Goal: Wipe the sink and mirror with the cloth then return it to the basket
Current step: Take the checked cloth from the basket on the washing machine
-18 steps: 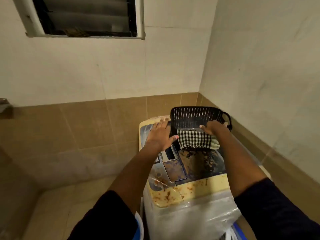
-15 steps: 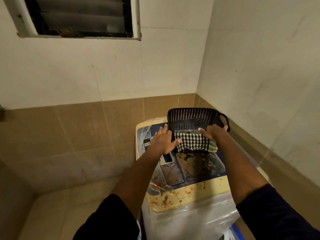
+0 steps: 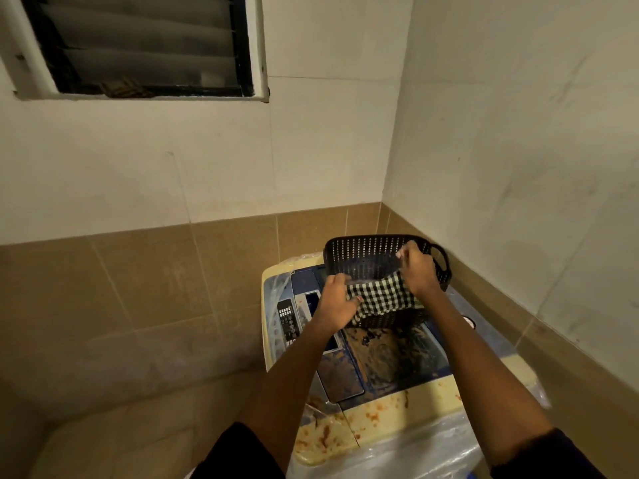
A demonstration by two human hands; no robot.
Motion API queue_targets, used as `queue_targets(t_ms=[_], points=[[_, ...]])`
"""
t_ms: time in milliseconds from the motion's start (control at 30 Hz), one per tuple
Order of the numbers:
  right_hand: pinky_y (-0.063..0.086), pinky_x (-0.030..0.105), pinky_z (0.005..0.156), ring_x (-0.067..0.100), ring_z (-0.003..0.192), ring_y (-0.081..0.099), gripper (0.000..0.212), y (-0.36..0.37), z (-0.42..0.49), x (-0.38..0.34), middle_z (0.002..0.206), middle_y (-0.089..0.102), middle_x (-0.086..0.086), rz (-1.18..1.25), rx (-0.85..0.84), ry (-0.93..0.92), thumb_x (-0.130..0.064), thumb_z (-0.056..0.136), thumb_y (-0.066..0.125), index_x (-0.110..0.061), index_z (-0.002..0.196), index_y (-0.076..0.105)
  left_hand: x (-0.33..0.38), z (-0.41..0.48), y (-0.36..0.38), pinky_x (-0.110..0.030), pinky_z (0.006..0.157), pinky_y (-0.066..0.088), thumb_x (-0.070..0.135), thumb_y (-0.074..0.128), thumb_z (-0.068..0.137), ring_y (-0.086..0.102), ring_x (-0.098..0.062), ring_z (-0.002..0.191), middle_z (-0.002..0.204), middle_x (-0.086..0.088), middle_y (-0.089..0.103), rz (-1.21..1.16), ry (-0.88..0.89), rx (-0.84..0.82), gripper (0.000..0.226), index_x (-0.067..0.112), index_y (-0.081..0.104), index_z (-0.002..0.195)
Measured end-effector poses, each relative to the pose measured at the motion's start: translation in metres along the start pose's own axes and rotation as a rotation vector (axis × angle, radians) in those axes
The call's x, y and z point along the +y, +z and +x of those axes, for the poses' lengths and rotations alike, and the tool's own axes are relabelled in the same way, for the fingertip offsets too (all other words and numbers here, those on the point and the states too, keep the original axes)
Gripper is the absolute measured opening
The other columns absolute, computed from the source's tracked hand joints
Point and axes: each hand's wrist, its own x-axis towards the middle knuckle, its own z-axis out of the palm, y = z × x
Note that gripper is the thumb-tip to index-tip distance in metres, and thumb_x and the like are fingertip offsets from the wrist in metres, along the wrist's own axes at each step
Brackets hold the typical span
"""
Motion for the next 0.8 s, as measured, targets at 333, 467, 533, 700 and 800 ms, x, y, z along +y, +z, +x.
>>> queue_targets(t_ms=[333, 467, 533, 700, 800], points=[[0.035, 0.028, 0.052, 0.013, 0.055, 0.042, 0.014, -0.018, -0.034, -0.163, 0.074, 0.051, 0.006, 0.404, -0.051, -0.498, -0.014, 0.099, 0.042, 0.000, 0.101, 0.048, -0.010, -0.056, -0.080, -0.023, 0.062, 0.045, 0.030, 0.037, 0.101, 0.056, -0.015, 0.060, 0.088, -0.008, 0.065, -1.158, -0.561, 0.061, 0.031, 0.004, 0.052, 0.107], [0.039, 0.029, 0.063, 0.014, 0.065, 0.049, 0.007, -0.010, -0.084, -0.241, 0.077, 0.054, 0.000, 0.569, -0.189, -0.607, -0.007, 0.098, 0.044, -0.004, 0.096, 0.049, -0.032, -0.125, -0.141, -0.034, 0.091, 0.047, 0.040, 0.034, 0.100, 0.060, -0.024, 0.085, 0.095, -0.014, 0.064, -1.417, -0.548, 0.070, 0.048, -0.001, 0.058, 0.111], [0.040, 0.021, 0.064, -0.002, 0.065, 0.051, 0.007, -0.003, -0.115, -0.275, 0.075, 0.054, -0.011, 0.633, -0.237, -0.643, -0.010, 0.097, 0.045, -0.006, 0.094, 0.051, -0.045, -0.166, -0.173, -0.036, 0.098, 0.043, 0.029, 0.041, 0.099, 0.058, -0.024, 0.091, 0.097, -0.013, 0.066, -1.416, -0.508, 0.194, 0.037, 0.000, 0.058, 0.114], [0.040, 0.018, 0.067, 0.008, 0.080, 0.058, 0.008, 0.028, -0.217, -0.349, 0.087, 0.062, -0.002, 0.738, -0.407, -0.669, -0.009, 0.096, 0.048, -0.014, 0.090, 0.052, -0.079, -0.295, -0.258, -0.029, 0.077, 0.051, -0.001, 0.046, 0.093, 0.059, -0.019, 0.084, 0.097, -0.010, 0.062, -1.177, -0.353, 0.803, 0.022, 0.005, 0.054, 0.113], [0.042, 0.026, 0.074, 0.021, 0.089, 0.061, 0.012, 0.058, -0.300, -0.389, 0.093, 0.066, 0.006, 0.776, -0.582, -0.640, -0.011, 0.096, 0.049, -0.003, 0.096, 0.058, -0.085, -0.398, -0.309, -0.041, 0.086, 0.050, -0.004, 0.053, 0.088, 0.058, -0.024, 0.096, 0.110, -0.015, 0.062, -0.884, -0.360, 1.070, 0.033, 0.002, 0.055, 0.121]])
